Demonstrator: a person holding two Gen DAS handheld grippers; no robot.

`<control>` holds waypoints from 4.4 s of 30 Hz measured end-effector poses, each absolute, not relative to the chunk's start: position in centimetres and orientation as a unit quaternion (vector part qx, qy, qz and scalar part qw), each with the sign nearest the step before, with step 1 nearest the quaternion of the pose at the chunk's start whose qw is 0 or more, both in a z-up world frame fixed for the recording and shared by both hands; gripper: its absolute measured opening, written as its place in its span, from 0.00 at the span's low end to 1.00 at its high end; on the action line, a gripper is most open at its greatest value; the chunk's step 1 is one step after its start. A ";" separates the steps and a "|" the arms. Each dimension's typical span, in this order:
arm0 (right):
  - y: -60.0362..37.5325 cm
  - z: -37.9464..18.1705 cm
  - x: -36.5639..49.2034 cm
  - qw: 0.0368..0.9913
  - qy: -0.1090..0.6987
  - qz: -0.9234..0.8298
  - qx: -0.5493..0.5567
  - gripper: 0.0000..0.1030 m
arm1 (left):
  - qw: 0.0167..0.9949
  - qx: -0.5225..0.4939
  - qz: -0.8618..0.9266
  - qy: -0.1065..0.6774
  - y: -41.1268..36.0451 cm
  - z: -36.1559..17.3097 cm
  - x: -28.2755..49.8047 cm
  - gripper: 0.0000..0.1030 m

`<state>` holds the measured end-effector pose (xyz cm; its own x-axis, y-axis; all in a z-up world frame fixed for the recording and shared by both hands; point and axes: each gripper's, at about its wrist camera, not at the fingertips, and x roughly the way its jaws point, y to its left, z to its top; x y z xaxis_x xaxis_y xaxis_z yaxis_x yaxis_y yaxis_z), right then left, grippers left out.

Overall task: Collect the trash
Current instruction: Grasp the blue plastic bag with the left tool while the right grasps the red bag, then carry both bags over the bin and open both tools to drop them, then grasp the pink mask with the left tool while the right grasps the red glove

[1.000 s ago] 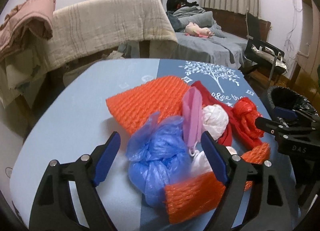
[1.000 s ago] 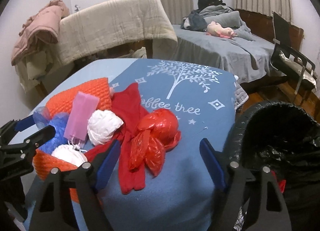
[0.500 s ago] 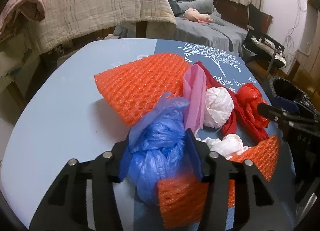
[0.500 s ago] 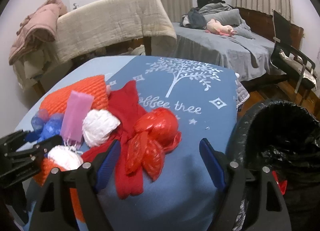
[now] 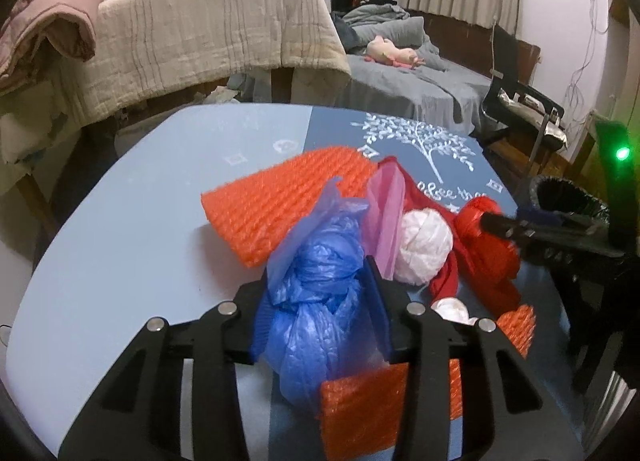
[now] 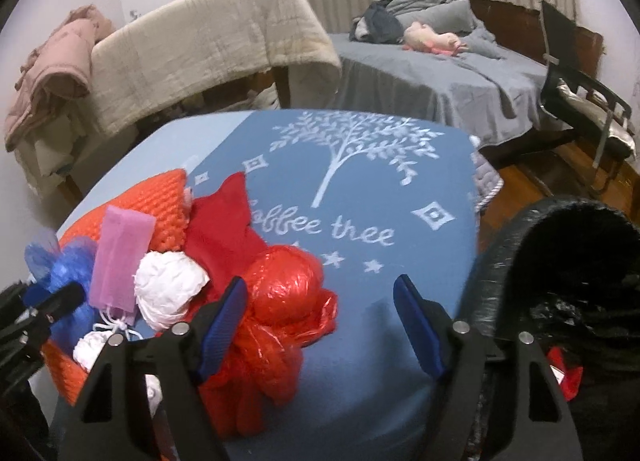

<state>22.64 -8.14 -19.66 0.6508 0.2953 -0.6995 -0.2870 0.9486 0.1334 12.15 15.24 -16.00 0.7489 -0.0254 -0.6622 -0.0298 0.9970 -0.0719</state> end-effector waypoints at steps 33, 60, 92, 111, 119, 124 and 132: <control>-14.5 -8.7 17.4 0.941 0.278 0.183 0.056 0.37 | 0.968 -0.035 -0.061 0.241 9.1 -6.7 12.3 0.38; -32.8 -10.6 12.7 0.956 0.278 -0.032 0.083 0.53 | 0.922 -0.022 -0.276 0.269 -11.7 -9.2 15.7 0.52; -18.4 -11.5 14.9 0.955 0.280 0.094 0.034 0.95 | 0.961 0.017 -0.051 0.273 5.7 -10.7 12.0 0.83; -12.8 -13.5 17.9 0.945 0.299 0.131 0.007 0.94 | 0.949 -0.011 -0.010 0.315 11.4 -14.3 14.9 0.73; -12.2 -14.5 18.9 0.941 0.311 0.132 0.005 0.94 | 0.941 -0.026 -0.009 0.338 11.5 -16.0 16.8 0.62; -11.7 -15.0 19.4 0.939 0.317 0.134 0.005 0.94 | 0.937 -0.028 -0.018 0.348 11.2 -16.5 17.8 0.50; -10.9 -15.6 20.1 0.936 0.323 0.141 0.004 0.95 | 0.936 -0.034 -0.020 0.351 11.2 -17.1 18.1 0.22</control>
